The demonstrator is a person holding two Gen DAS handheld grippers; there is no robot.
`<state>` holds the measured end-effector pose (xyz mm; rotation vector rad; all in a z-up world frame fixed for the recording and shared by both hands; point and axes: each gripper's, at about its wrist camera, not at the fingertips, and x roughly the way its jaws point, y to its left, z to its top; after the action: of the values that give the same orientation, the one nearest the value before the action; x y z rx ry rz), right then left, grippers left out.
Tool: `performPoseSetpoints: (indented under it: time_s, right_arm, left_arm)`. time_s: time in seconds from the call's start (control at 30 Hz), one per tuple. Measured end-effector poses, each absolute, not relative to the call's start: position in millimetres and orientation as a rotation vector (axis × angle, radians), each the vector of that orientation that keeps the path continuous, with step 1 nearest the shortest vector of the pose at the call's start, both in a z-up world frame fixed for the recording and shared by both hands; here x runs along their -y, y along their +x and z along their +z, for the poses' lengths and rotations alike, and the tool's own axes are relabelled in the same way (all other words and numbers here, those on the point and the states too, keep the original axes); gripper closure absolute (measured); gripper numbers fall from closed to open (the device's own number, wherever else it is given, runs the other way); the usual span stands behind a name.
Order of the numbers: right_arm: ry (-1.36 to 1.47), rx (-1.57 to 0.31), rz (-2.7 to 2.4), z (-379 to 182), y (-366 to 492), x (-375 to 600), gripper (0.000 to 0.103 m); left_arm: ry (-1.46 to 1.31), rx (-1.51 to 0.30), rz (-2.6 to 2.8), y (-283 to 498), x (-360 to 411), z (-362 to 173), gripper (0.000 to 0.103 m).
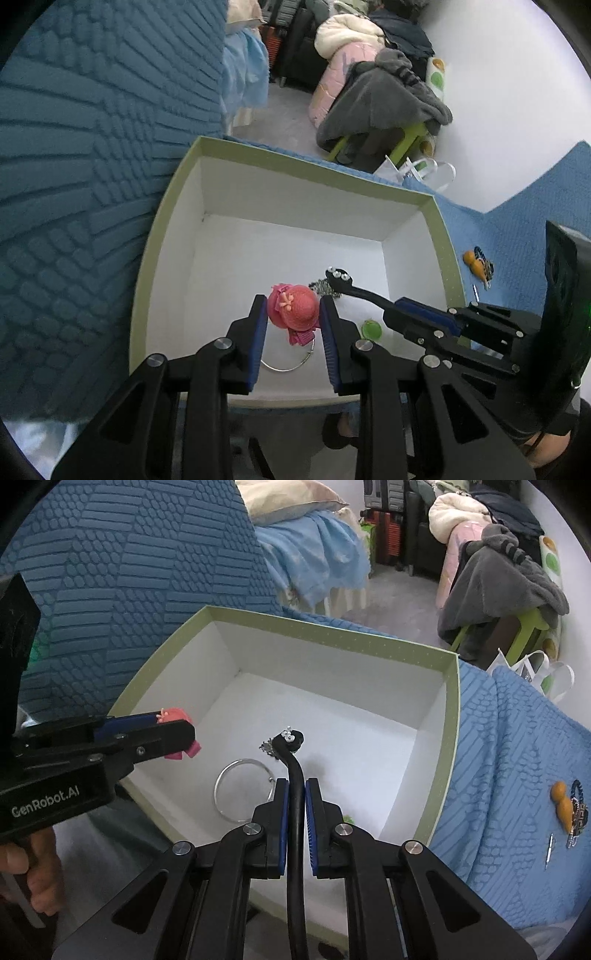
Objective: Organize jewelry
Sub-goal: 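Carry the pink charm and black hair clip into the box and release, then withdraw both tools from the box back toward the remaining jewelry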
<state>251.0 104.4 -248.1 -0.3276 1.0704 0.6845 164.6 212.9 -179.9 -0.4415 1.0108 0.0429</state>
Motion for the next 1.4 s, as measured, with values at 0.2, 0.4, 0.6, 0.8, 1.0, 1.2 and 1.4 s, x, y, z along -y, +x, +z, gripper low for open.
performPoseSetpoints:
  time_s: [0.2,0.4,0.6,0.8,1.0,1.2,1.4]
  right_arm:
    - [-0.318,-1.062,0.697,-235,247,-101,0.082]
    - [-0.305,-0.983,0.707,-197,238,-94,0.082]
    - [-0.277,-0.865,0.715,-143,228,-82,0.082]
    - [-0.239,-0.752,0.712,-96,216,-63,0.082]
    - [-0.217,-0.662,0.696,-62,207,-44,0.082]
    - [-0.224,-0.583,0.675,-37,194,-21,0.082]
    - [-0.206,-0.55,0.632,-30,190,8,0.082]
  left_arm:
    - [-0.501,-0.966,0.101,156,-225,-167,0.063]
    - [-0.489,-0.902,0.107,144,-220,-135,0.055]
    - [-0.439,-0.803,0.09,132,-205,-85,0.052]
    - [-0.376,-0.708,0.077,119,-186,-35,0.052]
    - [-0.319,-0.592,0.102,101,-170,5,0.052]
    - [-0.297,-0.544,0.072,99,-149,25,0.052]
    - [-0.289,-0.532,0.035,99,-129,28,0.052]
